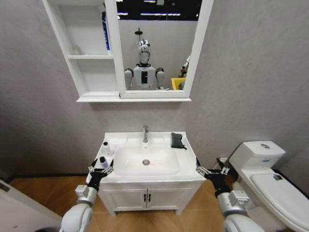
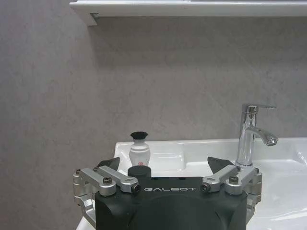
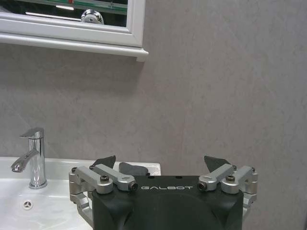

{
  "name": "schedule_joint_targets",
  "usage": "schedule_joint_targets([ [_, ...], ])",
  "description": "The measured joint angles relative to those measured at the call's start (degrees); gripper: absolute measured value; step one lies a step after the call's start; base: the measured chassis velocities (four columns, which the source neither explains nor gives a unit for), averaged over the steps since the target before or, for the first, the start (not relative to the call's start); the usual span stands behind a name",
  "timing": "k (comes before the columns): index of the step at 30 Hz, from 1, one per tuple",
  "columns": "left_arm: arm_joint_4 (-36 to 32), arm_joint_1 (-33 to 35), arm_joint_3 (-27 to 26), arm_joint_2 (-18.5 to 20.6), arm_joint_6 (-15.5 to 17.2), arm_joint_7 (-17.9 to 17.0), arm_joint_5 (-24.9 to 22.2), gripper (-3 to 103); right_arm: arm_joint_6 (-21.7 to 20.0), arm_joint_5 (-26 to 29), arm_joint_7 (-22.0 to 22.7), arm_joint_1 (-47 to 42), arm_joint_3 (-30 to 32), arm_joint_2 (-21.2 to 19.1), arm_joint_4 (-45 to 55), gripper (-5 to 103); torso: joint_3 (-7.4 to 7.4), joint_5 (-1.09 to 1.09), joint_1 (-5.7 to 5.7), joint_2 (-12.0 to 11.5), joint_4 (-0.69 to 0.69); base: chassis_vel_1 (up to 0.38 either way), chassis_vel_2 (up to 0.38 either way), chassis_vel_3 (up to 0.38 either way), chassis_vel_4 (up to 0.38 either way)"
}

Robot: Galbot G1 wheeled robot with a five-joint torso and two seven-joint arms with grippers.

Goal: Move facial cleanser and shampoo from washbasin to cabinet, then wipe washbasin with towel.

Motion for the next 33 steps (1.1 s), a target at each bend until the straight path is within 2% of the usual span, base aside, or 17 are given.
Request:
schedule_joint_targets([
  [5,6.6,-2.9,0.6,-1.1,-2.8,-0.2,1.1,100,0.4,0.1,0.4,-0.1,0.6,0.4,0.1,100,0.02,-0.01,0.09,0.0,-0.03,0.000,0.000,0.000,0.000],
  [11,11.1,-5.9,1.3,-0.8,-3.0,-0.2,1.2,100,1.1,0.3,0.5,-0.6,1.6,0.9,0.4,100,0.02,0.00,0.09,0.0,-0.02,0.000,0.000,0.000,0.000],
  [17,18.3,-13.0,0.7,-0.1,-2.9,-1.0,1.5,100,2.1,0.8,0.6,-1.0,4.2,0.9,0.7,100,0.02,-0.01,0.09,0.0,-0.02,0.000,0.000,0.000,0.000],
  [25,19.2,-13.0,0.6,0.3,-2.1,-1.0,1.4,100,2.1,1.1,0.8,-0.8,4.2,0.8,0.6,100,0.02,-0.01,0.08,0.0,-0.02,0.000,0.000,0.000,0.000],
  [26,18.9,-12.7,0.6,0.4,-1.6,-0.9,1.3,102,2.1,1.2,0.9,-0.7,4.2,0.9,0.6,100,0.03,-0.01,0.08,0.0,-0.01,0.000,0.000,0.000,0.000],
  [29,18.6,-12.5,0.6,0.6,-1.0,-0.9,1.2,98,2.1,1.2,1.0,-0.8,4.2,1.0,0.6,100,0.02,-0.01,0.08,0.0,-0.01,0.000,0.000,0.000,0.000],
  [31,18.6,-12.5,0.6,0.7,-0.7,-1.0,1.1,88,2.1,1.2,1.1,-0.8,4.0,1.2,0.6,100,0.02,-0.01,0.08,0.0,-0.02,0.000,0.000,0.000,0.000],
  [32,18.6,-12.5,0.6,0.7,-0.7,-1.0,1.1,88,2.1,1.2,1.1,-0.8,4.0,1.2,0.6,100,0.02,-0.01,0.08,0.0,-0.02,0.000,0.000,0.000,0.000],
  [33,18.4,-12.5,0.7,0.8,-0.2,-1.1,0.6,84,2.2,1.3,1.1,-0.8,4.0,1.2,0.6,100,0.02,-0.01,0.08,0.0,-0.02,0.000,0.000,0.000,0.000],
])
